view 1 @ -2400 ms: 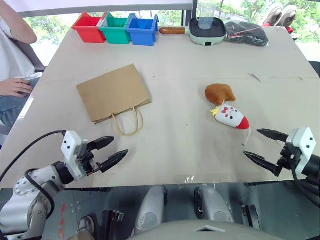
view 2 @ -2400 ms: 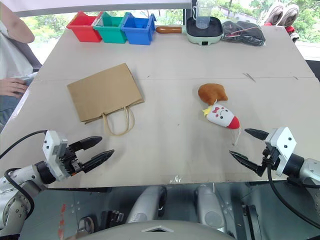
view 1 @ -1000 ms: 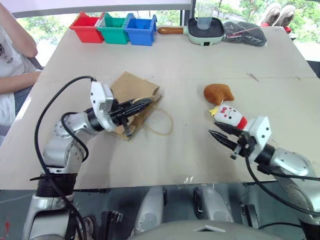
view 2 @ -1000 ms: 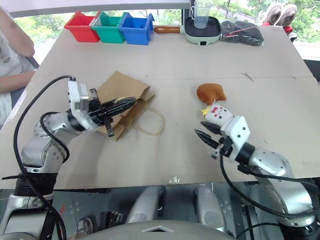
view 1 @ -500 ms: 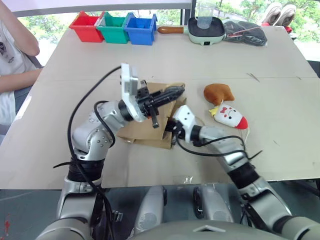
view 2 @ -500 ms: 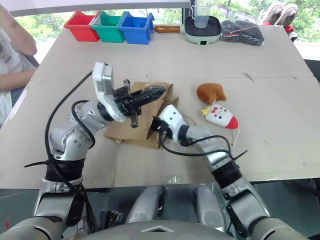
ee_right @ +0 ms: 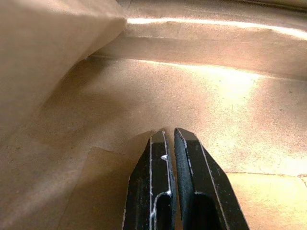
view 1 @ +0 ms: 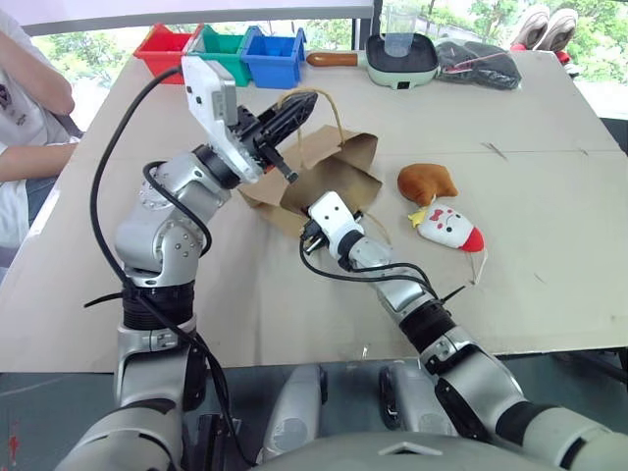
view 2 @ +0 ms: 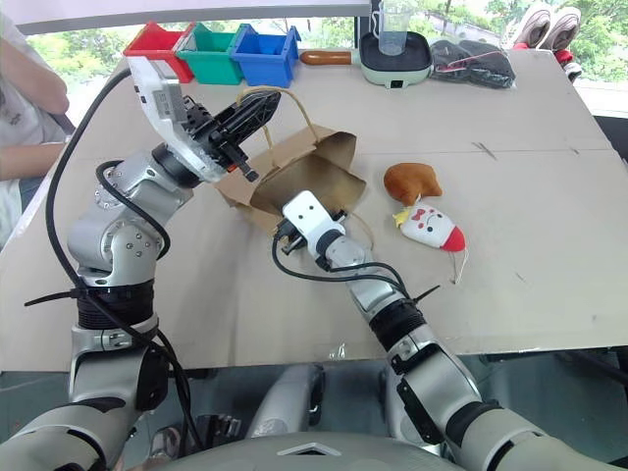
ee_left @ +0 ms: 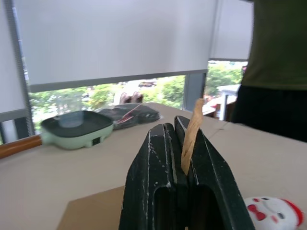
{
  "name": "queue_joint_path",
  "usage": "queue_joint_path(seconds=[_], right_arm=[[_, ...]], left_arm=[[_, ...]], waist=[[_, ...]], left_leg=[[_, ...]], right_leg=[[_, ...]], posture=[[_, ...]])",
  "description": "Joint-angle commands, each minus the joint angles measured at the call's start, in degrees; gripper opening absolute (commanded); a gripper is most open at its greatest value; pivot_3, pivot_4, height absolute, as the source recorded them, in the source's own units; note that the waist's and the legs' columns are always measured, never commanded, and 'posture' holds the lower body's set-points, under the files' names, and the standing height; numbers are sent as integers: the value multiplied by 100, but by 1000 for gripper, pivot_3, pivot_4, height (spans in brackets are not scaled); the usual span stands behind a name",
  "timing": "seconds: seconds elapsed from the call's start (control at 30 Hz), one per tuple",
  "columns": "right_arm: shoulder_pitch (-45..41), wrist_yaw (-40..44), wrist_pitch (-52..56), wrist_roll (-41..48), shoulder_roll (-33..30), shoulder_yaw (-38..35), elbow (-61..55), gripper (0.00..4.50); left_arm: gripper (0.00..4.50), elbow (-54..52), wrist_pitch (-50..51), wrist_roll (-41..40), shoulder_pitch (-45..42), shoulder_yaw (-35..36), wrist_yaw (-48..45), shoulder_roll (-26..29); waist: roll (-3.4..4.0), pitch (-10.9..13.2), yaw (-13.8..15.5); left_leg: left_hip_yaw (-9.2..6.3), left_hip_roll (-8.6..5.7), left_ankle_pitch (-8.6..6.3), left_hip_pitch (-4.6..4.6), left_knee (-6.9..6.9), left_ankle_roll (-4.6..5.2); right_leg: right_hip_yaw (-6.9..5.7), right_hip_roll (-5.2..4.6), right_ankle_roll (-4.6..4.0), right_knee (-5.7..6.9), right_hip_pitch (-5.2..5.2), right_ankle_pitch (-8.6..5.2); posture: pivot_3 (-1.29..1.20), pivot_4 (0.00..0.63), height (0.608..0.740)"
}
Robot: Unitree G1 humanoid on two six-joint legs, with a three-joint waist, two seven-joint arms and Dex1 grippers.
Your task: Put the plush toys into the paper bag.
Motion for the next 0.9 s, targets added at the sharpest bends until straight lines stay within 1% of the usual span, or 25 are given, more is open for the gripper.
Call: queue_joint_path(seconds=[0.03,0.13,0.2,0.23,0.3,0.4,0.43,0.5,0.53,0.57,0.6,0.63,0.7,0.73,0.77,0.8,0.9], right_arm=[[-7,137,83,32,24,-138,-49,29],[166,446,327,150,-192,-207,-490,29],[307,593,543,235,-291,-281,-740,29],[411,676,670,314,-325,-326,-863,29],[583,781,801,369,-393,-359,-1066,29],[709,913,823,303,-521,-298,-1378,29],[703,812,962,265,-598,-401,-1589,29],[824,1029,1362,446,-917,-614,-2456,29],[970,1206,1678,648,-1113,-742,-3108,540],[1113,1371,1995,882,-1266,-850,-3713,891],[1201,1448,2236,1036,-1361,-921,-4106,1508],[1293,1525,2587,1249,-1471,-1019,-4601,1818],[1482,1602,3266,1576,-1760,-1250,-5571,2742],[1567,1582,3466,1633,-1898,-1381,-5928,3113],[1729,1535,3675,1624,-2136,-1586,-6339,3707],[1860,1457,3825,1598,-2314,-1777,-6642,4001],[2181,1251,4438,1641,-2705,-2249,-7207,4001]], left_arm=[[0,80,-106,305,56,63,213,25],[0,120,-205,138,-68,263,389,-282],[0,59,-119,-313,-258,515,507,-596],[0,25,-161,-404,-317,539,431,-680],[0,16,-180,-486,-344,528,320,-786],[0,109,-231,-402,-261,407,220,-824],[0,150,-264,-380,-213,360,159,-857],[0,227,-357,-306,-84,229,-49,-902],[0,261,-365,-305,-41,199,-109,-934],[0,288,-380,-297,-11,170,-162,-947],[0,310,-391,-294,-1,156,-187,-957],[0,335,-417,-279,8,146,-211,-966],[0,406,-451,-248,19,137,-255,-988],[0,478,-486,-205,7,112,-289,-998],[0,540,-505,-187,-16,91,-311,-1024],[0,585,-526,-173,-38,72,-334,-1043],[0,667,-577,-129,-86,51,-388,-1088]], waist=[[0,0,-2],[0,0,12],[-1,0,29],[-3,-1,34],[-3,-1,35],[-2,-1,-5],[-2,-1,-14],[1,1,-6],[1,2,1],[0,4,19],[0,4,18],[0,5,12],[-1,5,3],[1,6,-7],[0,5,-15],[1,6,-11],[-2,6,19]], left_leg=[[0,0,0,0,0,0],[-4,0,0,-1,0,0],[-7,-2,0,-6,1,1],[-8,-4,0,-8,1,1],[-8,-5,0,-8,1,1],[-4,-5,0,-2,-2,1],[-5,-5,0,-3,-2,1],[-6,-5,0,-4,-2,1],[-7,-5,0,-7,-2,1],[-7,-7,0,-9,0,1],[-7,-9,-1,-13,0,1],[-8,-9,-1,-12,0,2],[-10,-7,-1,-12,0,2],[-11,-6,-1,-10,-1,2],[-12,-5,-1,-8,-7,2],[-13,-4,-1,-8,-7,2],[-9,-8,-1,-12,-5,2]], right_leg=[[0,0,0,1,0,0],[-4,0,0,1,0,0],[-8,-4,0,-2,0,0],[-11,-8,0,-3,0,0],[-11,-9,0,-3,1,0],[-7,-8,0,-1,1,0],[-7,-7,0,-1,1,0],[-9,-7,0,-1,1,0],[-10,-7,1,-4,1,0],[-10,-9,1,-6,1,0],[-10,-12,1,-8,0,0],[-10,-12,1,-9,0,0],[-11,-9,1,-7,-1,0],[-12,-7,1,-6,-1,-1],[-11,-7,1,-5,-1,-1],[-12,-6,1,-6,-1,-2],[-12,-10,2,-16,2,-2]], posture=[[0,150,740],[0,150,740],[0,150,740],[0,150,740],[0,150,740],[0,150,740],[0,150,740],[0,150,740],[0,150,740],[0,150,740],[0,150,740],[0,150,740],[0,150,740],[0,150,740],[0,150,740],[0,150,740],[0,150,740]])
